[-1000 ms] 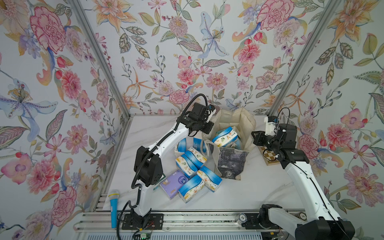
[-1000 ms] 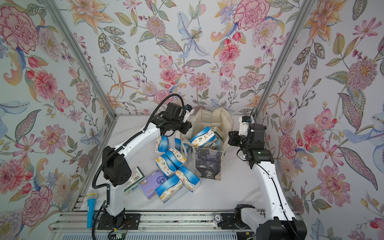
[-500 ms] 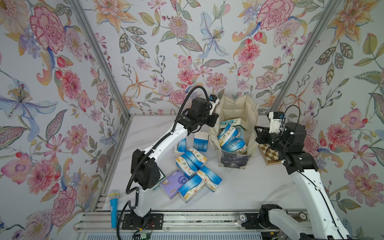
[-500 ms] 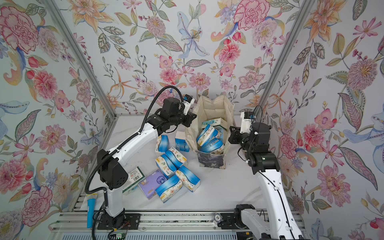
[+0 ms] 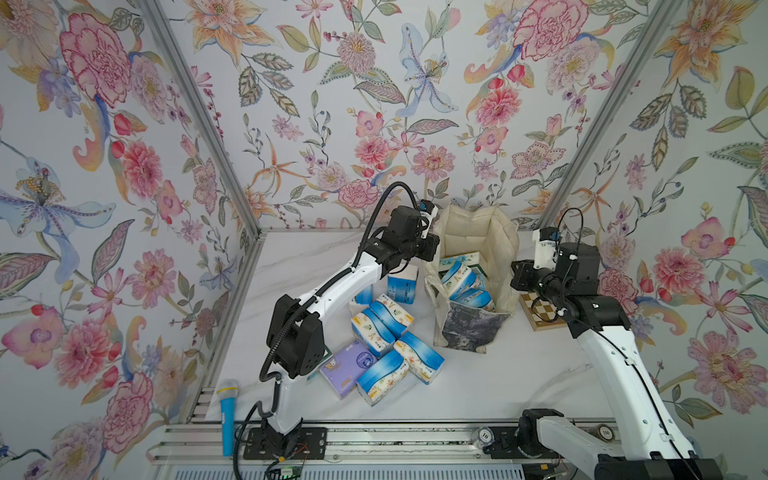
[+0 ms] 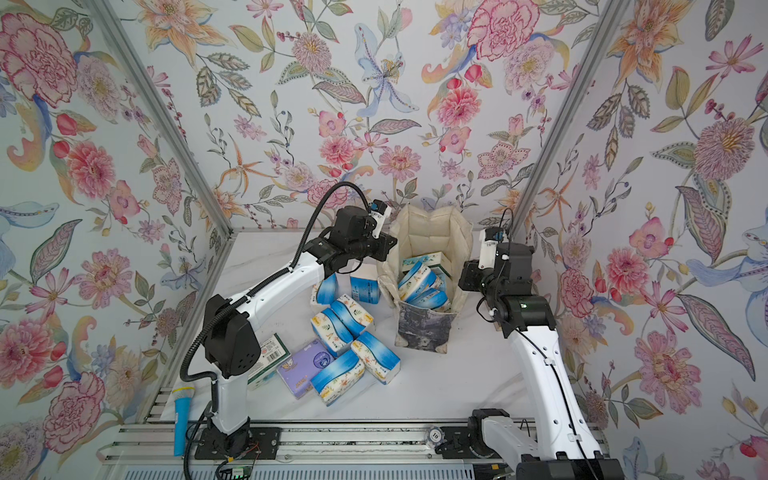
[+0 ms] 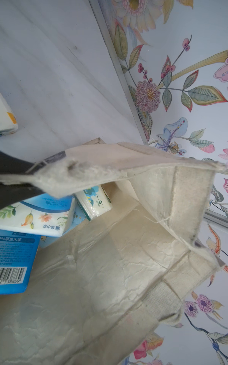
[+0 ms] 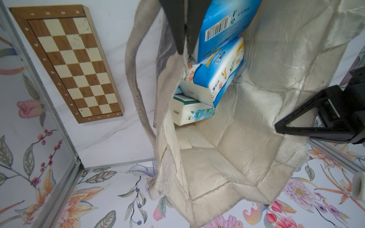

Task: Put tissues into the canvas bag
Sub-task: Adjust the canvas bag at the center of the board, then pick up the pack of facial tissues from the center of the board.

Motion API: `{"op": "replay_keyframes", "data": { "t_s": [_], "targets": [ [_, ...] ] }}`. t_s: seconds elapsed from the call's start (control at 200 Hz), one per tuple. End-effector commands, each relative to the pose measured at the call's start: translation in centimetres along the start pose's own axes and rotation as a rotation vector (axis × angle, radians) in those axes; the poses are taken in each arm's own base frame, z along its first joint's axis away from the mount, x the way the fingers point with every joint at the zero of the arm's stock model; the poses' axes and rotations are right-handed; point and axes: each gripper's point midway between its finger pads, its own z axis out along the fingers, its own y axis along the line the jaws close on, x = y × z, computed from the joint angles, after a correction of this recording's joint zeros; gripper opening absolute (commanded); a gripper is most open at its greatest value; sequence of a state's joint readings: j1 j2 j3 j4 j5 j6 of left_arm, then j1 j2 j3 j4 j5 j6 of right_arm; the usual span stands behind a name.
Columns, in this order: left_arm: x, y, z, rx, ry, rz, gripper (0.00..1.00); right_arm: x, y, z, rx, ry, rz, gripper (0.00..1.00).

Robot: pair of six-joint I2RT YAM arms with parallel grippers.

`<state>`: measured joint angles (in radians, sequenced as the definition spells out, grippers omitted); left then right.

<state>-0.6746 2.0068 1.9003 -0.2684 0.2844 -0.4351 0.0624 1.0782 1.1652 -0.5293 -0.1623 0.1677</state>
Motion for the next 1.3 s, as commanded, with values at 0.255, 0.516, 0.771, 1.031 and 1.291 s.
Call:
{"op": "replay_keyframes", "data": {
  "t_s": [0.255, 0.516, 0.771, 1.031, 1.291],
  "targets": [
    [-1.1, 1.3, 1.4, -0.056, -0.036, -0.019, 0.0, -1.0, 0.9, -1.1, -0.04, -0.024, -0.045, 0.14],
    [-0.9, 1.7, 1.4, -0.082, -0.038, -0.013, 0.0, -3.0, 6.2, -7.4, -0.22, -0.179, -0.156, 0.37],
    [-1.7, 1.9, 1.1, -0.097, -0.068, -0.019, 0.0, 0.2, 15.3, -11.9, -0.598, -0.186, -0.333, 0.45],
    [-1.7, 2.5, 1.0, -0.133, -0.07, -0.012, 0.0, 16.2, 21.9, -9.5, -0.773, 0.276, -0.546, 0.52],
    [-0.8, 2.5, 1.0, -0.119, -0.065, -0.022, 0.0, 25.3, 19.4, -5.9, -0.608, 0.505, -0.629, 0.69]
  ]
}}
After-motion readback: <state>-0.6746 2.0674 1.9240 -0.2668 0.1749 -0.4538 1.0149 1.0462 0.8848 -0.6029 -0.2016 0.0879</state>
